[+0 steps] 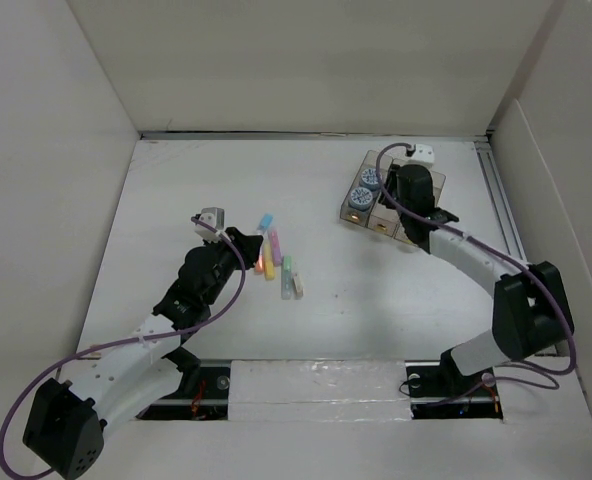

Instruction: Organize the desk

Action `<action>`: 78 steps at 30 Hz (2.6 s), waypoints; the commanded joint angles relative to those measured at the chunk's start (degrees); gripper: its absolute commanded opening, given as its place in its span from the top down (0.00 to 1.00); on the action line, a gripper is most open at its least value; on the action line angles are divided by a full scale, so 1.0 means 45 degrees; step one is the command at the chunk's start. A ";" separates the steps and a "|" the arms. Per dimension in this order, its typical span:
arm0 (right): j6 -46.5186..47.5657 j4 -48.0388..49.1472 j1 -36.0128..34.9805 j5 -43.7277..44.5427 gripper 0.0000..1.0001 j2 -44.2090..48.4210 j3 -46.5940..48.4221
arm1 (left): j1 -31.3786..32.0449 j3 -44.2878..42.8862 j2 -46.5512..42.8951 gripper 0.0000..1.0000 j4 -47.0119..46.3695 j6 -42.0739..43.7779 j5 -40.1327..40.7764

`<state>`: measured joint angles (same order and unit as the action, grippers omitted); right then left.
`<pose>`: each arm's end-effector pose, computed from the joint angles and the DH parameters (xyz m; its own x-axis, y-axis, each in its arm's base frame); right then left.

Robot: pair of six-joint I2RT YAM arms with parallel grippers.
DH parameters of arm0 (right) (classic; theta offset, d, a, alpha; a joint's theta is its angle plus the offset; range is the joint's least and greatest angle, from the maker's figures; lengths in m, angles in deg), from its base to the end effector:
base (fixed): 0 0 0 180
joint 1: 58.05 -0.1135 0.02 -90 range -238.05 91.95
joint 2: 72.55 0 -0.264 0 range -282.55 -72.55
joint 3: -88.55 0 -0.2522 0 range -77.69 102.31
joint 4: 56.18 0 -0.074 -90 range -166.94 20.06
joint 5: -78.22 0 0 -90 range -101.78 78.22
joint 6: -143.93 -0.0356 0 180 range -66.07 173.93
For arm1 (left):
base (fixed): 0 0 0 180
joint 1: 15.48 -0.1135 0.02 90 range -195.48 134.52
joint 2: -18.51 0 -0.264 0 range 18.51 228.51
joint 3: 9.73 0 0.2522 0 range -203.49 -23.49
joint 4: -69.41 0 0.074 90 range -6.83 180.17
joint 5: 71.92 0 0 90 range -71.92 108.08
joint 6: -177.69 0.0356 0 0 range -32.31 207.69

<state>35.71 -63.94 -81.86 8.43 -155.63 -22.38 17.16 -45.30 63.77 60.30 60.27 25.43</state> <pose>0.3093 0.1230 0.2747 -0.3490 0.1667 -0.9222 0.0250 0.9854 0.1687 0.1642 -0.0998 0.2575 -0.2043 -0.4115 -0.8882 0.3753 0.8051 -0.4593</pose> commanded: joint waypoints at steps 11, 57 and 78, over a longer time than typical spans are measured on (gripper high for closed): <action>0.0005 0.0112 0.2479 -0.0642 0.64 -0.3859 0.3158 | 0.0031 -0.0096 -0.0076 0.78 -0.0348 0.0097 -0.0248; -0.0990 0.0385 -0.7794 -0.1779 0.54 -0.3526 -0.0593 | 0.0031 -0.0096 -0.0057 0.77 -0.0386 0.0097 -0.0092; -0.0327 -0.0025 -0.1918 0.0236 0.88 0.0497 -0.0788 | 0.0031 -0.0799 0.1720 0.65 -0.0190 0.0175 -0.0852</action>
<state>32.57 -65.30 -92.11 9.24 -152.92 -27.28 17.16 -45.41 71.37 60.84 60.36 23.14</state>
